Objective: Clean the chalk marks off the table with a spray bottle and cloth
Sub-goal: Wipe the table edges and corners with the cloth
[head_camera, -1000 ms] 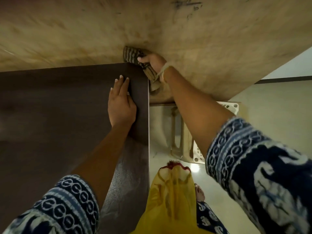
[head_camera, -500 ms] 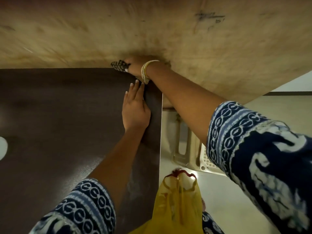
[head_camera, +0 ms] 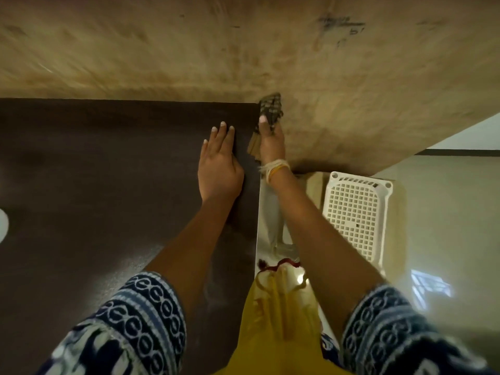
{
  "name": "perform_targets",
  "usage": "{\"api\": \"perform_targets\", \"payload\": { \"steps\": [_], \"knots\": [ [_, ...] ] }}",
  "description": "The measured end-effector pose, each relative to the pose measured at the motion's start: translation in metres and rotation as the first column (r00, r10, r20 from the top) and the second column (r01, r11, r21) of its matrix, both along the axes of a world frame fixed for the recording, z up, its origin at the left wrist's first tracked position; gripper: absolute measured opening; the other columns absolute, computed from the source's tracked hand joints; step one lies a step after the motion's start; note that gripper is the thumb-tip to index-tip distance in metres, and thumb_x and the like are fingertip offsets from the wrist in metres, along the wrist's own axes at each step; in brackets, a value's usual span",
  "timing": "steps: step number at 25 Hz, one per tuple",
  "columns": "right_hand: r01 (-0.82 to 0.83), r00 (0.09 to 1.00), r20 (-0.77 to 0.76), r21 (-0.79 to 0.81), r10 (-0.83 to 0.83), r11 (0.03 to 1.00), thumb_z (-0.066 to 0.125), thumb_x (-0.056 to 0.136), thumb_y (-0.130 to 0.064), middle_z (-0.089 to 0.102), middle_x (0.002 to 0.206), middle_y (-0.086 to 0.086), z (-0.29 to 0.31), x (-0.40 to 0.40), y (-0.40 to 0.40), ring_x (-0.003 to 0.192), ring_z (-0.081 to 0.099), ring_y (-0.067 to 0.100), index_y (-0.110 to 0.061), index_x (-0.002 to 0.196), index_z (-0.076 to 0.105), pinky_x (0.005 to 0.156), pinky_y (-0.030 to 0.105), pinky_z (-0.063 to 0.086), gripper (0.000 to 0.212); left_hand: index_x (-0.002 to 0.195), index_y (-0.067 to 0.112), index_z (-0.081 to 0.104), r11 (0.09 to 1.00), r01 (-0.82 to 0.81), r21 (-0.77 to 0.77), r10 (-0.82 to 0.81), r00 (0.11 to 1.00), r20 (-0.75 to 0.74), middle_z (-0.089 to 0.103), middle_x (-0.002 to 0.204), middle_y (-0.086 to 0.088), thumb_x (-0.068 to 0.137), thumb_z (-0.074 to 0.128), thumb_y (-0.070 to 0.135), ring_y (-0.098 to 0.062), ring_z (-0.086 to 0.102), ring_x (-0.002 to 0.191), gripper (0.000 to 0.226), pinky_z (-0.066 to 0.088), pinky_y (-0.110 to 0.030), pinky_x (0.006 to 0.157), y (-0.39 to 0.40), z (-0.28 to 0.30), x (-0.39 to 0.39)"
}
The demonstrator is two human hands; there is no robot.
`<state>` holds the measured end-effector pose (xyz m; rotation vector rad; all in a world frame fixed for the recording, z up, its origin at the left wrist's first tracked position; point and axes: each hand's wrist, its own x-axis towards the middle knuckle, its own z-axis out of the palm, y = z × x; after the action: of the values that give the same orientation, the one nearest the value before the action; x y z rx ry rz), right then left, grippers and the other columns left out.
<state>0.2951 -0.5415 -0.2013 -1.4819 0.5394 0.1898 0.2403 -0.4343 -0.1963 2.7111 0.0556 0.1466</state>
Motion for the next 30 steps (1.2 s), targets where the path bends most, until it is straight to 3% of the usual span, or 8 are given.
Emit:
{"api": "perform_targets", "payload": {
  "steps": [2, 6, 14, 16, 19, 21, 24, 30],
  "knots": [
    [0.039, 0.998, -0.055, 0.066, -0.035, 0.997, 0.045, 0.101, -0.03, 0.05, 0.139, 0.007, 0.009, -0.052, 0.009, 0.119, 0.045, 0.012, -0.012, 0.143, 0.04, 0.091, 0.013, 0.03, 0.046, 0.147, 0.012, 0.04, 1.0, 0.004, 0.012, -0.004, 1.0, -0.001, 0.033, 0.156, -0.006, 0.091, 0.032, 0.01, -0.021, 0.023, 0.147, 0.057, 0.016, -0.035, 0.121, 0.0, -0.001, 0.0],
    [-0.036, 0.999, -0.029, 0.108, 0.039, 0.994, 0.045, 0.101, -0.026, 0.05, 0.135, 0.0, 0.0, -0.129, 0.006, 0.125, 0.044, 0.012, -0.012, 0.142, 0.041, 0.099, 0.019, 0.033, 0.044, 0.149, 0.013, 0.035, 0.999, 0.025, 0.044, -0.024, 1.0, -0.018, 0.029, 0.158, -0.005, 0.094, 0.033, 0.011, -0.021, 0.02, 0.148, 0.055, 0.013, -0.034, 0.121, 0.0, -0.003, -0.002],
    [-0.185, 0.982, 0.012, -0.182, 0.191, 0.966, 0.05, 0.098, -0.029, 0.055, 0.136, 0.012, -0.002, 0.028, -0.008, 0.125, 0.051, 0.029, -0.011, 0.141, 0.045, 0.101, 0.032, 0.041, 0.046, 0.15, 0.013, 0.034, 0.997, 0.062, 0.047, -0.061, 0.998, -0.013, 0.028, 0.158, -0.004, 0.093, 0.033, 0.009, -0.021, 0.019, 0.148, 0.056, 0.013, -0.034, 0.121, 0.003, -0.003, -0.002],
    [-0.144, 0.989, 0.007, -0.096, 0.146, 0.985, 0.051, 0.098, -0.027, 0.055, 0.134, 0.012, -0.002, -0.009, -0.003, 0.123, 0.052, 0.029, -0.01, 0.141, 0.044, 0.105, 0.037, 0.041, 0.046, 0.149, 0.013, 0.034, 0.992, 0.12, 0.043, -0.119, 0.993, -0.027, 0.029, 0.158, -0.005, 0.094, 0.032, 0.012, -0.022, 0.02, 0.148, 0.055, 0.014, -0.035, 0.121, 0.005, -0.002, -0.006],
    [-0.113, 0.991, -0.065, 0.012, 0.113, 0.994, 0.05, 0.099, -0.029, 0.053, 0.134, 0.007, -0.001, -0.112, 0.005, 0.12, 0.049, 0.019, -0.01, 0.14, 0.042, 0.099, 0.024, 0.035, 0.046, 0.149, 0.013, 0.035, 0.965, 0.26, 0.042, -0.256, 0.963, -0.079, 0.03, 0.157, -0.006, 0.095, 0.028, 0.018, -0.023, 0.023, 0.147, 0.055, 0.015, -0.035, 0.121, 0.017, 0.001, -0.021],
    [-0.104, 0.989, -0.101, 0.013, 0.105, 0.994, 0.05, 0.099, -0.03, 0.055, 0.127, 0.008, 0.004, -0.189, 0.01, 0.119, 0.051, 0.022, -0.009, 0.135, 0.046, 0.093, 0.02, 0.035, 0.042, 0.149, 0.015, 0.035, 0.942, 0.334, 0.026, -0.329, 0.937, -0.12, 0.028, 0.158, -0.004, 0.098, 0.033, 0.015, -0.023, 0.022, 0.147, 0.051, 0.016, -0.038, 0.121, 0.028, 0.007, -0.043],
    [-0.163, 0.986, -0.072, -0.161, 0.154, 0.973, 0.048, 0.099, -0.031, 0.058, 0.123, 0.008, 0.006, -0.271, 0.02, 0.116, 0.053, 0.024, -0.01, 0.133, 0.049, 0.098, 0.027, 0.04, 0.039, 0.147, 0.016, 0.04, 0.948, 0.311, 0.069, -0.3, 0.945, -0.134, 0.027, 0.159, -0.003, 0.098, 0.04, 0.016, -0.022, 0.021, 0.148, 0.049, 0.015, -0.042, 0.12, 0.048, 0.015, -0.109],
    [-0.227, 0.973, -0.105, -0.285, 0.205, 0.931, 0.044, 0.1, -0.034, 0.049, 0.142, 0.011, 0.025, -0.192, 0.009, 0.129, 0.046, 0.032, -0.02, 0.147, 0.035, 0.102, 0.034, 0.037, 0.049, 0.145, 0.017, 0.041, 0.976, 0.168, 0.138, -0.151, 0.981, -0.124, 0.027, 0.158, -0.003, 0.096, 0.038, 0.029, -0.019, 0.019, 0.148, 0.05, 0.013, -0.044, 0.12, 0.086, 0.016, -0.261]
  ]
}}
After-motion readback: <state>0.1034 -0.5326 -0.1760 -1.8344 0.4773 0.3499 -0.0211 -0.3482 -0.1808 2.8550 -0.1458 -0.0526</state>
